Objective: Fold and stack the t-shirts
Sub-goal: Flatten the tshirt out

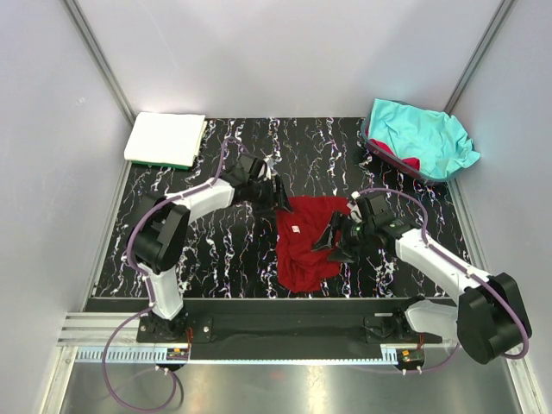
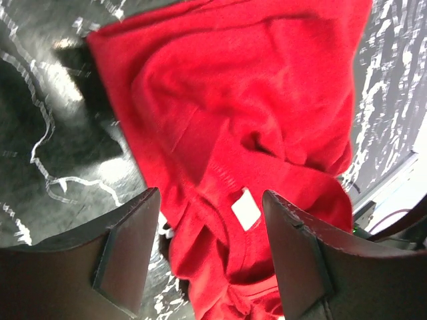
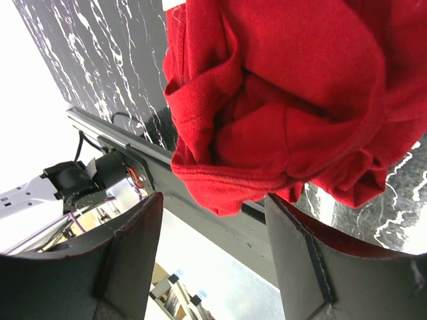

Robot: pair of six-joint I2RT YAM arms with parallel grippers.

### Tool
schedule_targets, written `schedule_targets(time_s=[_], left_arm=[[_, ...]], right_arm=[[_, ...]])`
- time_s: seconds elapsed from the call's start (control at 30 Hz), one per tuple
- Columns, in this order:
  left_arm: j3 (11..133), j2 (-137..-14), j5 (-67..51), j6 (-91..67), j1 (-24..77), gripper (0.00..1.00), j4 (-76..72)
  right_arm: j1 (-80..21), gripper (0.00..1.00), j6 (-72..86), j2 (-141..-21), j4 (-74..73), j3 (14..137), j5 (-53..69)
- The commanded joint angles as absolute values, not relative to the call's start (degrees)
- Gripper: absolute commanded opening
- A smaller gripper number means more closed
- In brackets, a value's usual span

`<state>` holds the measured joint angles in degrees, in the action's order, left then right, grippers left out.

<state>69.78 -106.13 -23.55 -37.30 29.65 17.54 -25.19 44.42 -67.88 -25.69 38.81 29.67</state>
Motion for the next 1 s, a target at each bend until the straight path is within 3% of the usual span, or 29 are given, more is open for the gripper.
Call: schedule_targets(time_s=[0.0,0.13,0.27,0.37,0.5,0.6,0.63,0.7,0.97], left_arm=[[73.2,-106.7,-25.4,-35.8,29.0,0.67,14.8],[74.5,-108.2,-26.2,-35.3,28.9,0.64,15.0],[75.6,-110.1,-27.3,-35.3,28.9,0.49,15.0],[77.0,-111.4,-27.8,-34.9,28.9,0.47,16.1],[78.9,-112.7,-27.8,-34.0,28.8,0.3,18.0],[80.8,-112.7,-27.6,-33.2,28.9,0.18,19.3],[81.6,-112.4,-27.2,-32.9,28.8,0.05,20.6],[83.1,-111.2,-27.4,-33.0,28.8,0.0,20.6],[92.6,-106.0,-31.1,-42.3,29.9,0.0,2.7]], right_arm=[[-25.3,0.7,46.1,-68.5,-22.6,38.7,30.8],[-25.3,0.7,46.4,-70.7,-22.5,39.3,30.2],[-25.3,0.67,47.5,-72.3,-22.0,39.8,29.1],[-25.4,0.65,49.6,-73.0,-21.1,39.5,28.6],[-25.3,0.61,52.4,-74.1,-17.4,38.2,28.7],[-25.3,0.39,53.6,-74.9,-16.2,38.7,28.0],[-25.2,0.17,53.4,-74.8,-17.0,39.3,27.0],[-25.3,0.0,52.1,-72.9,-23.0,42.7,22.8],[-22.2,0.0,42.9,-54.2,-52.1,63.8,-6.9]])
